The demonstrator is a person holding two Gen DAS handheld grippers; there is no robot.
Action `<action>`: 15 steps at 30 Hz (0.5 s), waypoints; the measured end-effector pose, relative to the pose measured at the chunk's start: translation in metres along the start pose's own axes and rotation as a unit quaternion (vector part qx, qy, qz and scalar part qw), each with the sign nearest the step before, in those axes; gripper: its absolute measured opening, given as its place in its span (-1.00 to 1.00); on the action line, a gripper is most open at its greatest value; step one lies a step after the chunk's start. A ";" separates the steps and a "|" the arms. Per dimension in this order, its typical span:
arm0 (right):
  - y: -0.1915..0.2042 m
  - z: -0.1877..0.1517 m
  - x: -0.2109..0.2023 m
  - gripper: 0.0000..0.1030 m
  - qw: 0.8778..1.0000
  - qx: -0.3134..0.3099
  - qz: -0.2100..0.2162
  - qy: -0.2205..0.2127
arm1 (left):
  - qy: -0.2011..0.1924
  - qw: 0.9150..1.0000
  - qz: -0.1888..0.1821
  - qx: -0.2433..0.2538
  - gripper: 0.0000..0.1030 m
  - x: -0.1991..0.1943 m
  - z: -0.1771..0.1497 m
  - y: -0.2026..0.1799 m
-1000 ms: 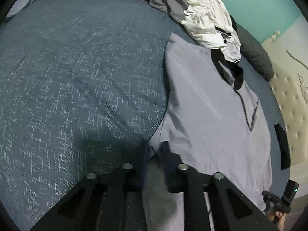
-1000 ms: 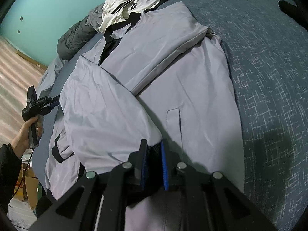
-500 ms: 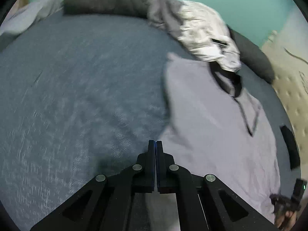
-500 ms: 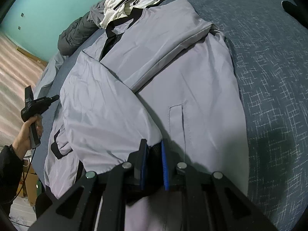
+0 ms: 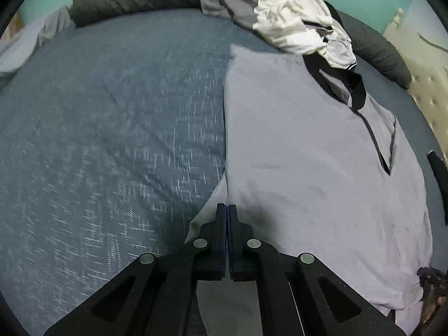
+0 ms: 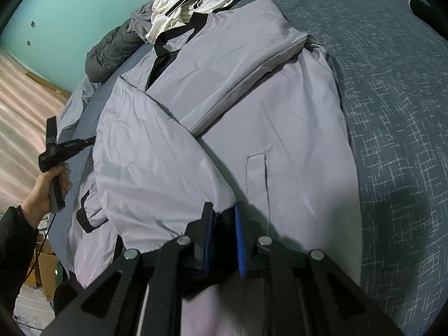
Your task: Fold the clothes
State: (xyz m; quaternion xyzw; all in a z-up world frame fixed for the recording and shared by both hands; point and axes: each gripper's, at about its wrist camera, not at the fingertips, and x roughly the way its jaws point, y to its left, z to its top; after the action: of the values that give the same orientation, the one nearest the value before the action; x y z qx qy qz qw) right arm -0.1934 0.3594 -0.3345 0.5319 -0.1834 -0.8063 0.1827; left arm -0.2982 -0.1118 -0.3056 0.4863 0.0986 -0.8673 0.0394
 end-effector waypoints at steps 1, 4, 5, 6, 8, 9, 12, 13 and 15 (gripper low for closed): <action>0.000 0.000 0.000 -0.72 1.000 0.000 0.000 0.000 | -0.011 1.000 0.005 0.003 -0.98 -0.006 0.002 -0.003; 0.000 0.001 -0.001 -0.72 1.000 0.003 0.001 0.000 | -0.025 1.000 -0.006 0.018 -0.98 -0.012 0.008 -0.013; 0.000 0.001 -0.001 -0.72 1.000 0.003 0.000 0.000 | -0.020 0.999 -0.004 0.026 -0.98 -0.010 0.007 -0.016; 0.001 0.000 -0.001 -0.72 1.000 0.002 -0.001 0.000 | -0.010 0.999 0.000 0.031 -0.98 -0.004 0.007 -0.019; 0.002 0.000 0.000 -0.72 1.000 0.001 -0.002 0.000 | 0.011 1.000 0.017 0.024 -0.98 0.008 0.002 -0.010; 0.002 0.000 0.000 -0.72 1.000 0.001 -0.002 0.000 | 0.020 0.999 0.023 0.016 -0.98 0.014 -0.001 -0.004; 0.001 0.001 0.000 -0.72 1.000 0.002 0.000 0.000 | 0.019 0.999 0.022 0.014 -0.96 0.019 -0.006 0.001; 0.001 0.001 0.000 -0.72 1.000 0.002 0.001 0.001 | 0.014 0.999 0.028 0.019 -0.96 0.015 -0.007 -0.001; 0.001 0.001 0.001 -0.71 1.000 0.001 0.001 0.002 | 0.004 0.999 0.036 0.022 -0.96 0.007 -0.008 -0.004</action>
State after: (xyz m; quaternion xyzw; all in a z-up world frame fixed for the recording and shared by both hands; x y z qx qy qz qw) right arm -0.1948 0.3581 -0.3341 0.5333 -0.1848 -0.8048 0.1836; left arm -0.2953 -0.1057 -0.3149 0.4935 0.0621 -0.8655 0.0592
